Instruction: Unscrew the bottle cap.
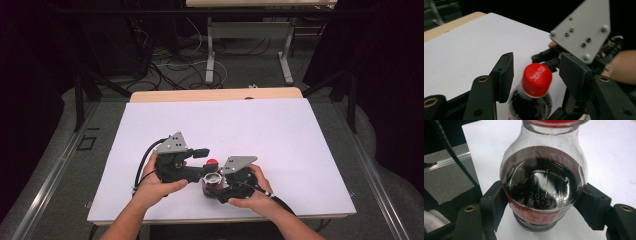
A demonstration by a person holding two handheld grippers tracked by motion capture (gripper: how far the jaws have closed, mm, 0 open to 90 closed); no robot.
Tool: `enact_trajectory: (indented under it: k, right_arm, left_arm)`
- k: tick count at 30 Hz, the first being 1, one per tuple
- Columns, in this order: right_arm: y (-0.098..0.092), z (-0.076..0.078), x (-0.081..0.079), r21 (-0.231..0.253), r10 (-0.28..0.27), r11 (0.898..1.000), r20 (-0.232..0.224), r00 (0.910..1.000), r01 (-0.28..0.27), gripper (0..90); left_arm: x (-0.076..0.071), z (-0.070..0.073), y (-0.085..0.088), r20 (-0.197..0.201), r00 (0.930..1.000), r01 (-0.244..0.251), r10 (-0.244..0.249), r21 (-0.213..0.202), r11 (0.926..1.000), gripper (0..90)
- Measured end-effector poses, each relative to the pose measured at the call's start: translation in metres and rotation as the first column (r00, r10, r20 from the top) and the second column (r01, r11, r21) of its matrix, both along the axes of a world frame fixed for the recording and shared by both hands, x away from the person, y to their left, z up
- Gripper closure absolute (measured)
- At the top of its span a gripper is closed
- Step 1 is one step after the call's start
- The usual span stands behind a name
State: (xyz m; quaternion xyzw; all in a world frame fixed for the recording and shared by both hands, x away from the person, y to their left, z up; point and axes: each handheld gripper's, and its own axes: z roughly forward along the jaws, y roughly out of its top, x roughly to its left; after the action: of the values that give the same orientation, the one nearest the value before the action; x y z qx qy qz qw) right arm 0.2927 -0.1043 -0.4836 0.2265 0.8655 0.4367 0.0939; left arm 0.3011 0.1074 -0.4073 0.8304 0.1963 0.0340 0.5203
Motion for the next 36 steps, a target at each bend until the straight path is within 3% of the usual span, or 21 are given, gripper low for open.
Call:
enact_trajectory:
  k: [4,11,16,20,22,24,27,30,32,33,34,35,36]
  right_arm:
    - [0.0,0.0,-0.001,-0.001,0.013,1.0,0.002,0.9999,-0.013,30.2]
    - [0.002,0.002,-0.003,-0.008,0.037,0.999,0.001,0.9993,-0.037,30.2]
    - [0.002,0.001,-0.003,-0.014,0.033,0.999,0.0,0.9994,-0.033,30.2]
    - [0.001,0.0,-0.002,-0.01,0.023,1.0,0.004,0.9997,-0.023,30.2]
    - [0.001,0.0,-0.001,-0.013,0.016,1.0,-0.006,0.9998,-0.016,30.2]
    - [0.001,-0.001,-0.001,-0.013,0.011,1.0,-0.007,0.9999,-0.011,30.2]
    - [0.001,0.0,-0.001,-0.013,0.007,1.0,-0.004,1.0,-0.007,30.2]
    - [0.002,-0.001,-0.002,-0.013,-0.01,1.0,0.006,0.9999,0.01,30.1]
    - [0.001,-0.001,-0.002,-0.019,-0.019,1.0,0.014,0.9997,0.019,30.2]
    - [0.001,0.0,-0.002,-0.017,-0.017,1.0,-0.001,0.9999,0.017,30.2]
    - [0.001,-0.001,-0.002,-0.004,-0.018,1.0,0.011,0.9998,0.018,30.2]
    - [0.001,-0.001,-0.002,-0.004,-0.018,1.0,0.011,0.9998,0.018,30.2]
    - [0.001,0.0,-0.002,-0.002,-0.015,1.0,0.01,0.9998,0.015,30.2]
  left_arm:
    - [0.003,-0.001,-0.001,0.026,0.9995,0.016,-0.017,0.041,0.999,53.3]
    - [0.007,-0.005,-0.004,0.02,0.9975,0.067,-0.067,0.01,0.9977,57.6]
    - [0.005,-0.007,-0.009,0.018,0.9996,0.023,-0.024,0.008,0.9997,61.0]
    - [0.0,-0.008,-0.014,0.024,0.9983,-0.053,0.053,0.008,0.9986,61.9]
    - [-0.006,-0.008,-0.017,0.006,0.9919,-0.127,0.127,0.003,0.9919,62.0]
    - [-0.012,-0.007,-0.021,0.003,0.9797,-0.201,0.201,0.018,0.9795,62.2]
    - [-0.02,-0.005,-0.027,-0.023,0.9467,-0.321,0.321,0.028,0.9468,62.3]
    - [-0.026,-0.004,-0.034,-0.03,0.9079,-0.417,0.418,0.033,0.9083,62.3]
    - [-0.028,-0.003,-0.038,-0.021,0.902,-0.43,0.431,0.043,0.9017,62.2]
    - [-0.028,-0.003,-0.038,-0.013,0.9033,-0.428,0.429,0.037,0.9029,62.0]
    - [-0.028,-0.002,-0.037,-0.006,0.9151,-0.403,0.403,0.026,0.9149,52.8]
    - [-0.026,-0.002,-0.036,0.006,0.9258,-0.378,0.378,0.008,0.9257,52.8]
    - [-0.025,-0.002,-0.034,0.013,0.9307,-0.366,0.366,-0.002,0.9307,48.6]
